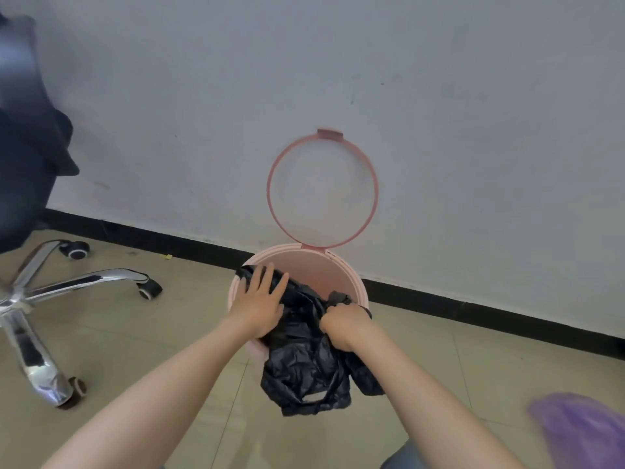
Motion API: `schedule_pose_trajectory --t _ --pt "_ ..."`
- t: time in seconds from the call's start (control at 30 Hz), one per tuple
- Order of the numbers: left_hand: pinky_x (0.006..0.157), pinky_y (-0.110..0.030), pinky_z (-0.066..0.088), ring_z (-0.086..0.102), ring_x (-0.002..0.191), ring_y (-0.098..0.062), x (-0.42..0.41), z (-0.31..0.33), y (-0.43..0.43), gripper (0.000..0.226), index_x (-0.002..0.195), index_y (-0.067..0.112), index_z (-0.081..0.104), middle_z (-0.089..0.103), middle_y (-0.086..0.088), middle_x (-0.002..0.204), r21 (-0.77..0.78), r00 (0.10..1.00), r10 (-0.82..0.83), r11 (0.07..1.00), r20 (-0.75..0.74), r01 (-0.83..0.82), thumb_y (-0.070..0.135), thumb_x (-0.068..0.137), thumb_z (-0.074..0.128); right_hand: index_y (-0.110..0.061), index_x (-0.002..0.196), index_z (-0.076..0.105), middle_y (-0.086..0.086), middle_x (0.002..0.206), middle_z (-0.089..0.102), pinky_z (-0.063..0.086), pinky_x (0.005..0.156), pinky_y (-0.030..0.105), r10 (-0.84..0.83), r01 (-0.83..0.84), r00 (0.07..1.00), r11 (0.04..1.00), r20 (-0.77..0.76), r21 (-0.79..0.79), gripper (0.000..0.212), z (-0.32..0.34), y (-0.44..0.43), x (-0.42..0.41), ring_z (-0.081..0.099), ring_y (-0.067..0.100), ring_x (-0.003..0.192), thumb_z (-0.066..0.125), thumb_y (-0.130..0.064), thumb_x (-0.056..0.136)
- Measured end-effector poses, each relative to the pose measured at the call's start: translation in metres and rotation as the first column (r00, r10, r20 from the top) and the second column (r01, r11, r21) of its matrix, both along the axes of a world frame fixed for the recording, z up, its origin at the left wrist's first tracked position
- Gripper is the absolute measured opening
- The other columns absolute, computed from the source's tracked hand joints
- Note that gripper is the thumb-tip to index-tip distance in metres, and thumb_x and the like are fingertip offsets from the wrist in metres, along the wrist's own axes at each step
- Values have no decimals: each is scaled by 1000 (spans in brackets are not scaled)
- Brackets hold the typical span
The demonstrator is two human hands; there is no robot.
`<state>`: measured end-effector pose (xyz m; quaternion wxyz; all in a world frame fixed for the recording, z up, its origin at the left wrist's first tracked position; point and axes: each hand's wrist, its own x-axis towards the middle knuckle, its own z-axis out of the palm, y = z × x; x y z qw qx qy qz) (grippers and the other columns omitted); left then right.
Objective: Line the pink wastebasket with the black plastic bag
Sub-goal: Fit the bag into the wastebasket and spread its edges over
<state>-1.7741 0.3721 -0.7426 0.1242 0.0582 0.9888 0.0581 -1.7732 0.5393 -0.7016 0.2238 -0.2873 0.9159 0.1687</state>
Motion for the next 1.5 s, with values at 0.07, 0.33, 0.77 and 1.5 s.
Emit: schedule_pose_trajectory --t 0.07,0.33,0.77,1.5 --pt "117 -51 2 -13 144 -32 -17 -11 5 61 144 27 -11 -16 -12 156 -1 999 -22 1000 23 22 43 97 23 -3 108 58 21 110 52 29 73 39 11 -17 997 996 -73 -85 24 -7 15 3 49 36 102 43 4 90" --pt "113 -36 23 28 139 -30 -46 -65 22 53 144 10 18 22 -12 154 129 792 -29 990 610 -63 35 98 25 -6 112 57 18 124 49 34 91 42 -171 95 967 929 -186 -357 29 -34 37 14 38 34 117 41 0 89" --pt "114 -32 16 14 137 -7 44 2 -10 102 138 39 23 19 13 147 695 987 -82 718 141 -40 85 51 52 -28 145 19 6 157 10 29 107 50 -278 350 935 828 221 -439 57 -53 7 -25 27 33 136 41 -14 95" --pt "86 -36 46 58 95 -22 40 23 -67 26 107 14 53 62 -7 102 747 667 337 -256 664 -614 34 91 50 -3 116 54 16 91 61 48 55 29 -607 562 293 -516 739 -647 35 -6 53 16 56 23 64 39 8 86"
